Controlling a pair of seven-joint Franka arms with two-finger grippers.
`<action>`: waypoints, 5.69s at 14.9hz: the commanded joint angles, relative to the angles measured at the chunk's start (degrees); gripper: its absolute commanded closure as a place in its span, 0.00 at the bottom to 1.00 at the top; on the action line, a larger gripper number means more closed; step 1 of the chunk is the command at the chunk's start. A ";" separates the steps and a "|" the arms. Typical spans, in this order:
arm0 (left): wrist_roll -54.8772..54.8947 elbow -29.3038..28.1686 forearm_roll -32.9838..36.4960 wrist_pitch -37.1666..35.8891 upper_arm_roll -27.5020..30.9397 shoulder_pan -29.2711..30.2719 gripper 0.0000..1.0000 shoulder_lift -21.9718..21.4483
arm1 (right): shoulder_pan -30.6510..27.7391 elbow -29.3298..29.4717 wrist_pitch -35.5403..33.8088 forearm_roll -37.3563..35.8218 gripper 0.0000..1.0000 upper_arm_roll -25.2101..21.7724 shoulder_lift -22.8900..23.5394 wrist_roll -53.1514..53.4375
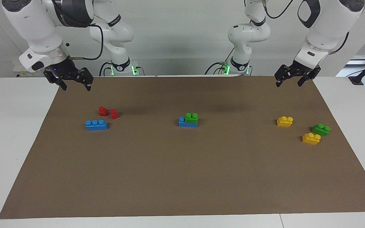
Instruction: Remove green block with left arm and hold with right
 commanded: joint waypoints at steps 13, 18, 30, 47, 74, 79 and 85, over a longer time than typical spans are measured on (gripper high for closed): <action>-73.18 -10.19 -4.63 12.97 0.41 -19.77 0.00 -4.28 | 8.02 -5.68 6.25 11.36 0.00 1.40 -0.12 44.64; -90.16 -13.45 -4.63 19.39 0.41 -26.54 0.00 -1.92 | 12.16 -8.83 9.85 17.42 0.00 1.40 0.40 56.63; -116.64 -11.60 0.03 30.91 0.41 -34.37 0.00 12.77 | 18.58 -16.58 20.85 21.82 0.00 1.40 2.33 65.78; -125.53 -8.79 5.22 36.01 0.41 -36.04 0.00 21.99 | 24.73 -25.46 43.35 42.39 0.00 1.40 7.70 85.12; -128.08 -11.96 6.36 39.35 0.68 -35.87 0.00 22.09 | 33.00 -25.64 60.93 54.69 0.00 1.40 19.82 82.66; -127.99 -11.96 6.45 39.35 0.77 -35.87 0.00 22.09 | 33.70 -25.72 61.11 54.88 0.00 1.40 20.00 82.13; -127.99 -12.04 6.45 39.35 0.77 -35.87 0.00 22.09 | 33.09 -25.55 60.94 54.88 0.85 1.32 20.09 82.22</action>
